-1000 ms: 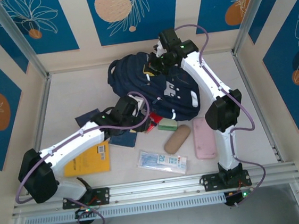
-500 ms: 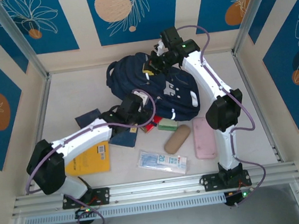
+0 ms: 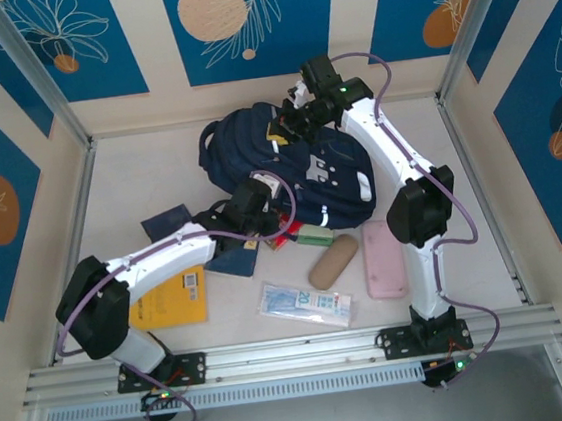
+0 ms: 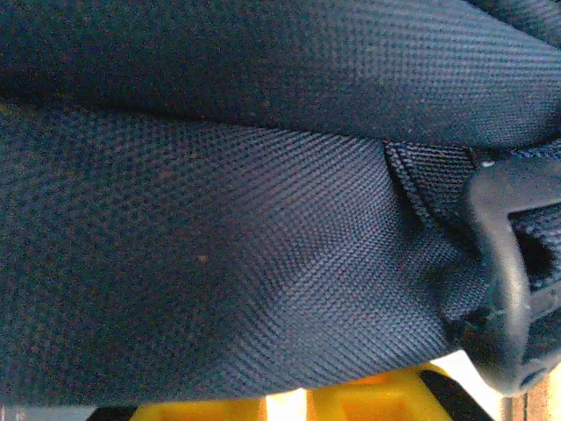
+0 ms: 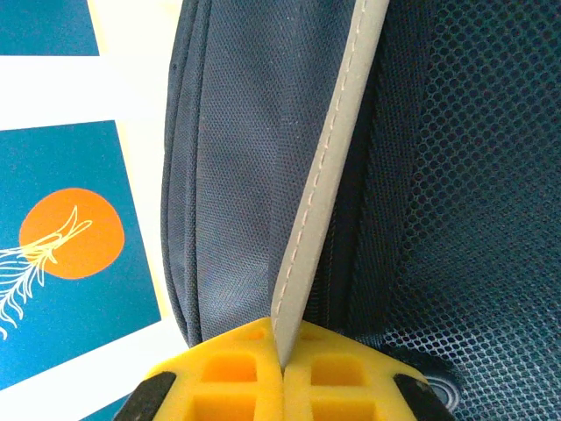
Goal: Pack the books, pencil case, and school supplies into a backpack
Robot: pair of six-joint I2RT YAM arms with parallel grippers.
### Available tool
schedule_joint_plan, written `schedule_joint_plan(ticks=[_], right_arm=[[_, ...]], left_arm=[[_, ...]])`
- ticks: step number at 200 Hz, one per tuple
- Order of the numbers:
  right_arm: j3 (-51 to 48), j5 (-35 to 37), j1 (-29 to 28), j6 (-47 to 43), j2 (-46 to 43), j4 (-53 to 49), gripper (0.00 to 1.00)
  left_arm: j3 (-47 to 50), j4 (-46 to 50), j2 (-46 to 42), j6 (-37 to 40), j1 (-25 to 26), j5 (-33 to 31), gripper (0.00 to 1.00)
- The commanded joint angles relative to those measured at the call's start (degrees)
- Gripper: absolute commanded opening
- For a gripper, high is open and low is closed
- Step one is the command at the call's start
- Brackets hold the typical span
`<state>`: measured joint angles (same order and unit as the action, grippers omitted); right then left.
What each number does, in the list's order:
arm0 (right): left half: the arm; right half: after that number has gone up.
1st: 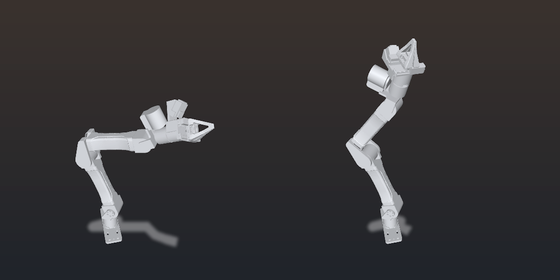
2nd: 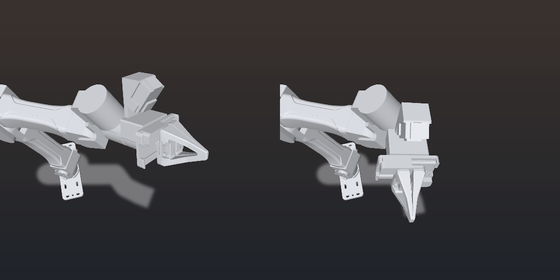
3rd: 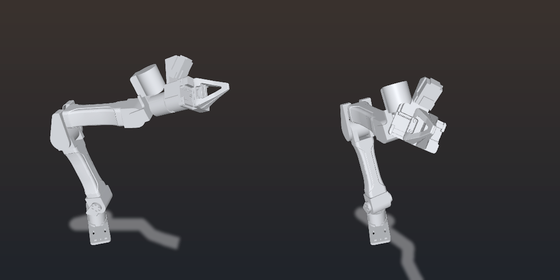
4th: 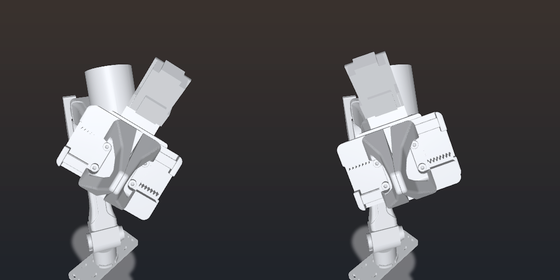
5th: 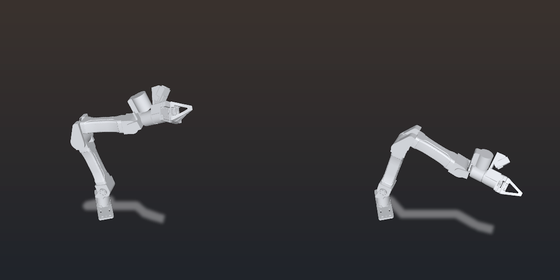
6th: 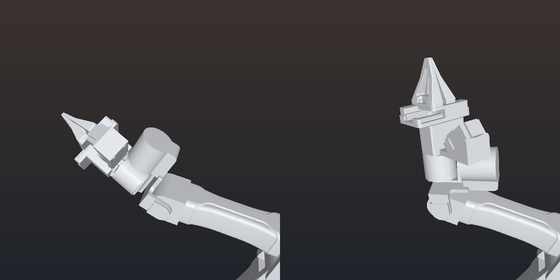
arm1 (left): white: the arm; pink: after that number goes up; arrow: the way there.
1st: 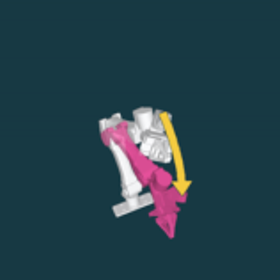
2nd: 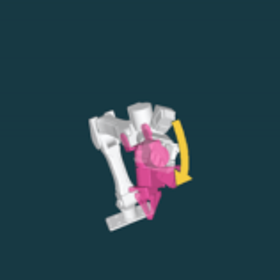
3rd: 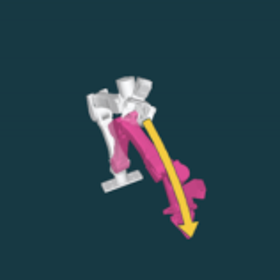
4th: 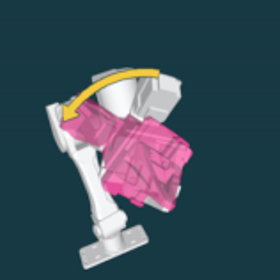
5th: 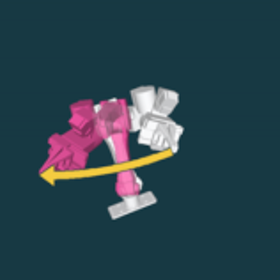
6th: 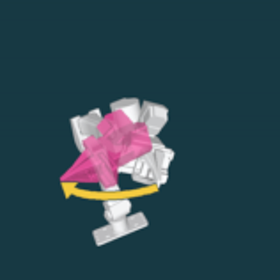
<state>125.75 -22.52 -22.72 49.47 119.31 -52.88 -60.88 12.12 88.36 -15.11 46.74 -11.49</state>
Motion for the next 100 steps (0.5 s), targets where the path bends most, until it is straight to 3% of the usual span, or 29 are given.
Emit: schedule_joint_plan(ticks=[1,62,100], right_arm=[[0.4,-1.8,0.3,-1.1,-3.7,2.5,0.00],[0.2,1.7,0.2,-4.1,-3.6,0.9,0.00],[0.4,1.5,0.3,-4.9,-3.7,0.7,0.00]], left_arm=[[0.5,-0.4,-1.3,1.0,-0.4,-1.8,0.11],[2.7,0.0,-3.1,1.0,-1.1,-0.3,0.00],[6.1,-2.3,-6.0,1.7,-1.2,-0.5,0.00]])
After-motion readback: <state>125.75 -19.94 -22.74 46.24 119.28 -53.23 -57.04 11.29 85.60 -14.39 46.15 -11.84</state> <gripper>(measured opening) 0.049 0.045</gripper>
